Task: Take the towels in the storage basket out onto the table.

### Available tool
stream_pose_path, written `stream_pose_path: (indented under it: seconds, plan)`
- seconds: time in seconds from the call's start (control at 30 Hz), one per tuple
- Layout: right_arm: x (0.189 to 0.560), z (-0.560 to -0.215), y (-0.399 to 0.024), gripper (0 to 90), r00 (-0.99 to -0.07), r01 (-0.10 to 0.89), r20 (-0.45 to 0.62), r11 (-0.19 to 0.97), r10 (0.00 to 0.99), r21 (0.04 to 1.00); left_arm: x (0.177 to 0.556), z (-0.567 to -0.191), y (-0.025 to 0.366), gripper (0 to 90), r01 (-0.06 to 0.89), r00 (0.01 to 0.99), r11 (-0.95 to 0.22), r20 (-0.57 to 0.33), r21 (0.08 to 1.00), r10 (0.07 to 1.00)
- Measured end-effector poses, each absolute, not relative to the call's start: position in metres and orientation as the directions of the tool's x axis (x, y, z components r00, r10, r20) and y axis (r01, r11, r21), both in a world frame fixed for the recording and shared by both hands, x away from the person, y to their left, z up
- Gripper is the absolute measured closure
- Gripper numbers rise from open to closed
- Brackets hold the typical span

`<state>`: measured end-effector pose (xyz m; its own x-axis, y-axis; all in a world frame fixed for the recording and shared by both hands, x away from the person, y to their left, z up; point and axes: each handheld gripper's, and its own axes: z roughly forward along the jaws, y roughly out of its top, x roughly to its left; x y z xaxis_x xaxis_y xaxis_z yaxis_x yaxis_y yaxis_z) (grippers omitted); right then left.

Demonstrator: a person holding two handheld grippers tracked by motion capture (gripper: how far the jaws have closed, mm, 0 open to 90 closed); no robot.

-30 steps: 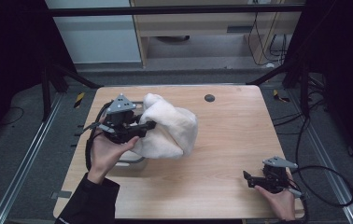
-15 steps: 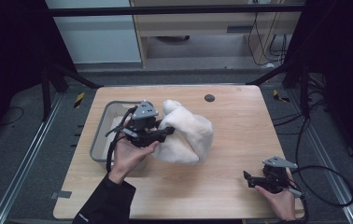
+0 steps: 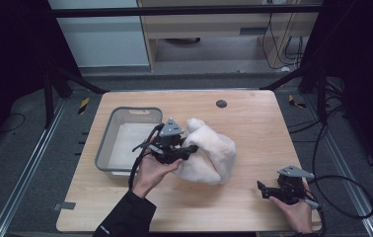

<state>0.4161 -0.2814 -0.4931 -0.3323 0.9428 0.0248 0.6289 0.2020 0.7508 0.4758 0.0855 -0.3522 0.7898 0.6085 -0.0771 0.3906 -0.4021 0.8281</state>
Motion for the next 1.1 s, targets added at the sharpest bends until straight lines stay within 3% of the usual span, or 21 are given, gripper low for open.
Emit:
stream_pose_path:
  seconds: [0.63,1.1]
  plan:
    - [0.415,-0.493,-0.281,8.0,-0.331,0.629,0.021,0.204,0.943,0.75,0.473,-0.424,0.082,60.3,0.454,0.786,-0.435,-0.12,0.778,0.607]
    - [0.415,-0.493,-0.281,8.0,-0.328,0.627,0.02,0.202,0.945,0.752,0.467,-0.437,0.089,38.9,0.442,0.793,-0.468,-0.09,0.765,0.602]
